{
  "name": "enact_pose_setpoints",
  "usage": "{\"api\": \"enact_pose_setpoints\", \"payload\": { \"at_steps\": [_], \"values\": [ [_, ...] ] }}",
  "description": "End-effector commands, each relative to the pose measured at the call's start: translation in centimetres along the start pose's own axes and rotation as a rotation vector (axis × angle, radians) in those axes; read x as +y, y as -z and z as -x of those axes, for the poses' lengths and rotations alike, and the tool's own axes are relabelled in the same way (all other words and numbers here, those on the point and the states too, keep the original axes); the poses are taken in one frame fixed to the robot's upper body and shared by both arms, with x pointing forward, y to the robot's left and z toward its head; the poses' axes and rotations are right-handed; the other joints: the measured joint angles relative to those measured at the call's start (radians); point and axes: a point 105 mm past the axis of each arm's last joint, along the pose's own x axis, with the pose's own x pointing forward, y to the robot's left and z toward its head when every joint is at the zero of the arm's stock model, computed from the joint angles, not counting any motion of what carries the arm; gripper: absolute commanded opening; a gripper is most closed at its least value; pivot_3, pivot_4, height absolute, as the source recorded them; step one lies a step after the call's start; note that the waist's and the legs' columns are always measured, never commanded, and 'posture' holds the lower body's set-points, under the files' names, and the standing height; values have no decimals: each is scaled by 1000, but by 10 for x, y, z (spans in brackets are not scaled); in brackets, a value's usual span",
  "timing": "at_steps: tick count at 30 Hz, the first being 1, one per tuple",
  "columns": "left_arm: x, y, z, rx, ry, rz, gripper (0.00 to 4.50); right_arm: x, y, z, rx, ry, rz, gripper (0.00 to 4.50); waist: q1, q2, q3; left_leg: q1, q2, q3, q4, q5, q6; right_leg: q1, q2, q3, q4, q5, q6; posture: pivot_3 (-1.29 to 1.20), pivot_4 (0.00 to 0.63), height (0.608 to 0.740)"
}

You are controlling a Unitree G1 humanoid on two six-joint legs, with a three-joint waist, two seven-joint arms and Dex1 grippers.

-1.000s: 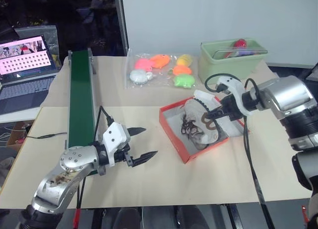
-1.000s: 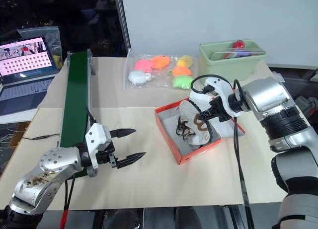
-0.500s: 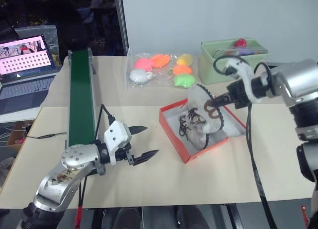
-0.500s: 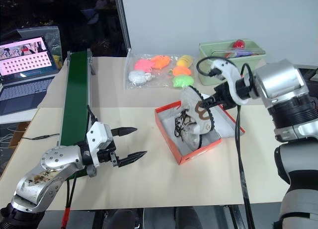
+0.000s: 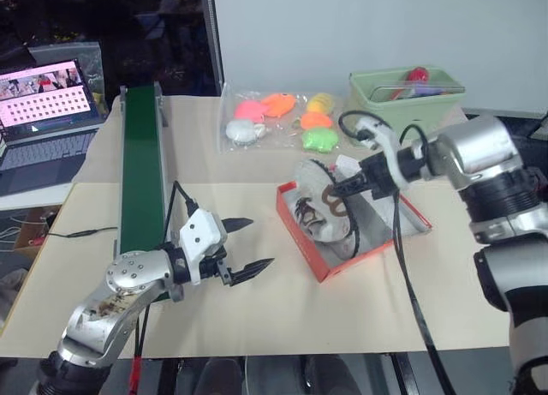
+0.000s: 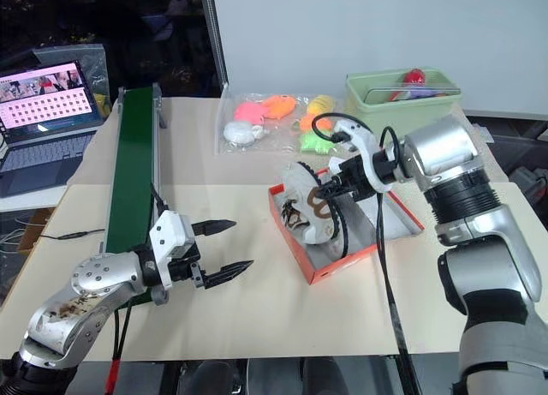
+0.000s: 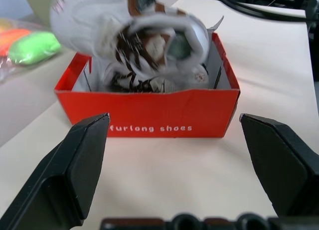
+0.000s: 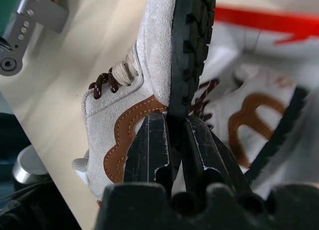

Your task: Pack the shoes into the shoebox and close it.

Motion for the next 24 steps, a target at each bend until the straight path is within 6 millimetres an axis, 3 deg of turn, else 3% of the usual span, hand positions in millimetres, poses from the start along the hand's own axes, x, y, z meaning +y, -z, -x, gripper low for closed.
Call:
{"api": "enact_pose_setpoints", "payload": {
  "at_steps": [1, 14, 24],
  "values": [
    [-4, -12, 2, -30, -2, -38, 4478, -3, -2, 5, -28, 8, 13, 47, -1, 0, 0, 0, 0, 0, 0, 0, 0, 0, 0, 0, 0, 0, 0, 0, 150, 729],
    [-3, -14, 3, -29, -19, -36, 4478, -23, 33, -20, 119, 98, 170, 47, -4, 0, 0, 1, 0, 0, 1, 0, 0, 1, 0, 0, 1, 0, 0, 0, 150, 729],
    [-5, -15, 0, -38, -21, -24, 4478, -37, 41, -49, 212, 167, 284, 47, -5, -3, -3, 8, 0, 0, 5, 0, 0, 8, 0, 0, 3, 0, 0, 0, 150, 729]
  ]
}}
